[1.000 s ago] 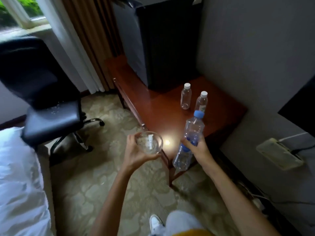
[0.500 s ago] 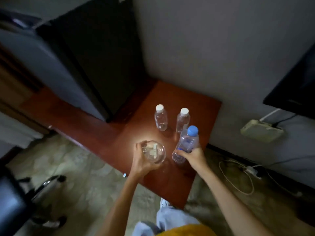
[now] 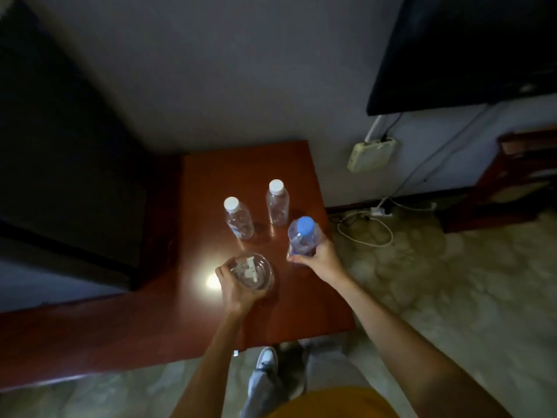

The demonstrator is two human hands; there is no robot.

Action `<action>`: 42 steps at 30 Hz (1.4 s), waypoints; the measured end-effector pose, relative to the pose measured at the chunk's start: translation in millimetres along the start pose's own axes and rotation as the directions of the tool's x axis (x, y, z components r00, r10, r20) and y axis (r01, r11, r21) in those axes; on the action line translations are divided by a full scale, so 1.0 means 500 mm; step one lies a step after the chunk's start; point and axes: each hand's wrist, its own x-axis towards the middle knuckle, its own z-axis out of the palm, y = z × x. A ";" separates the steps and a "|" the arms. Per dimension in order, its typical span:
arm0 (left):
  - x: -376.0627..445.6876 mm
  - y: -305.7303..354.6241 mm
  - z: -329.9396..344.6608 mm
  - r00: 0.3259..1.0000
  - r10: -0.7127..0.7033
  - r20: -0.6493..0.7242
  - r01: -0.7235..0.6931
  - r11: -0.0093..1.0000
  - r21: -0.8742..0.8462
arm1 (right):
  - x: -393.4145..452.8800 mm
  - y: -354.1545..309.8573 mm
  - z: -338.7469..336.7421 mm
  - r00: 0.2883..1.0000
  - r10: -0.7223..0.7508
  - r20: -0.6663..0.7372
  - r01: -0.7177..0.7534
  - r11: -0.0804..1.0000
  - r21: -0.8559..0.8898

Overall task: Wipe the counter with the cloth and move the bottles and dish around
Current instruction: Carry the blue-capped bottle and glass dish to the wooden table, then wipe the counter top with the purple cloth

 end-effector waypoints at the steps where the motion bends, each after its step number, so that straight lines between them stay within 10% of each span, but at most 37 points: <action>1: 0.001 -0.005 -0.004 0.999 0.008 0.034 -0.008 1.000 -0.001 | -0.006 -0.005 0.004 1.000 0.012 -0.024 -0.011 1.000 0.010; 15: 0.033 -0.011 -0.024 0.988 0.053 0.144 -0.081 0.977 0.198 | -0.034 0.019 0.042 0.976 0.068 -0.208 -0.082 0.995 -0.059; 22: -0.072 0.003 -0.067 0.977 0.205 -0.057 -0.192 0.965 0.177 | -0.155 0.117 -0.003 0.915 0.194 -0.354 -0.165 0.980 0.111; 25: -0.162 -0.021 -0.066 0.939 0.289 0.189 -0.288 0.957 -0.030 | -0.297 0.197 -0.026 0.827 0.308 -0.470 -0.214 0.946 0.244; 30: -0.225 -0.022 0.022 0.537 0.250 0.806 -0.407 0.913 -0.012 | -0.608 0.353 -0.004 0.529 0.622 -0.577 -0.414 0.783 0.464; 35: -0.291 0.090 0.209 0.111 -0.051 0.992 -0.444 0.891 0.096 | -0.875 0.442 0.040 0.271 0.867 -0.418 -0.512 0.497 0.700; 37: -0.314 0.130 0.295 0.042 -0.205 0.978 -0.466 0.862 0.201 | -0.941 0.470 0.055 0.223 0.911 -0.347 -0.477 0.412 0.776; 42: -0.347 0.206 0.457 0.108 -0.297 0.949 -0.426 0.848 0.314 | -1.020 0.495 0.063 0.087 0.965 -0.249 -0.319 0.264 0.910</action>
